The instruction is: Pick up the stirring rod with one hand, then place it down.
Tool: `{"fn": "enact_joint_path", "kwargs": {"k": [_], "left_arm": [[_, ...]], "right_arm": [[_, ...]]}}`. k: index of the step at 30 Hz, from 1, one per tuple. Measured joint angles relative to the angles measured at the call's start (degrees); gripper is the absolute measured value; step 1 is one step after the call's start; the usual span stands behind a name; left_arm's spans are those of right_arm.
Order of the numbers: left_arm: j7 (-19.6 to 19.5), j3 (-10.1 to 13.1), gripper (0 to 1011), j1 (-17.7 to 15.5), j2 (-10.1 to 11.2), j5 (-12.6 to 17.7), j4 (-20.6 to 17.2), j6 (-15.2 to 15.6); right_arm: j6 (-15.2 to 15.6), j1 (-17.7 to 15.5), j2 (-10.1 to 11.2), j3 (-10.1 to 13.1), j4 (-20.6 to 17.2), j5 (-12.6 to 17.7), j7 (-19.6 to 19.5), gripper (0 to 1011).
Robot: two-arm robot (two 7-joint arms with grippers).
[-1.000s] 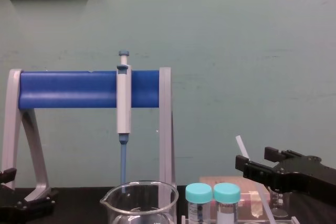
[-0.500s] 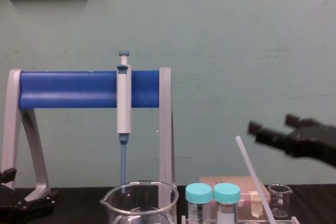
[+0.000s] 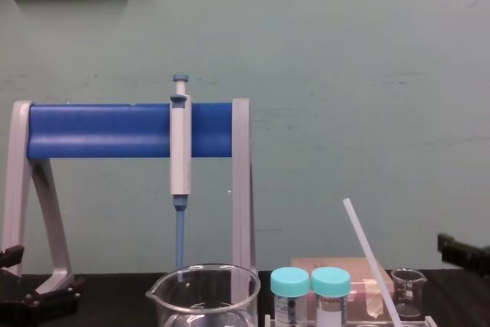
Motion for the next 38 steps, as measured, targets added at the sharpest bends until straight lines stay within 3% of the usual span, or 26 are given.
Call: {"fn": "enact_joint_path", "kwargs": {"k": [38], "left_arm": [[0.0,0.0,1000,0.0,0.0,0.0,0.0,0.0]], "right_arm": [[-0.25,0.04,0.09,0.03,-0.13,0.11,-0.04,1003]]}}
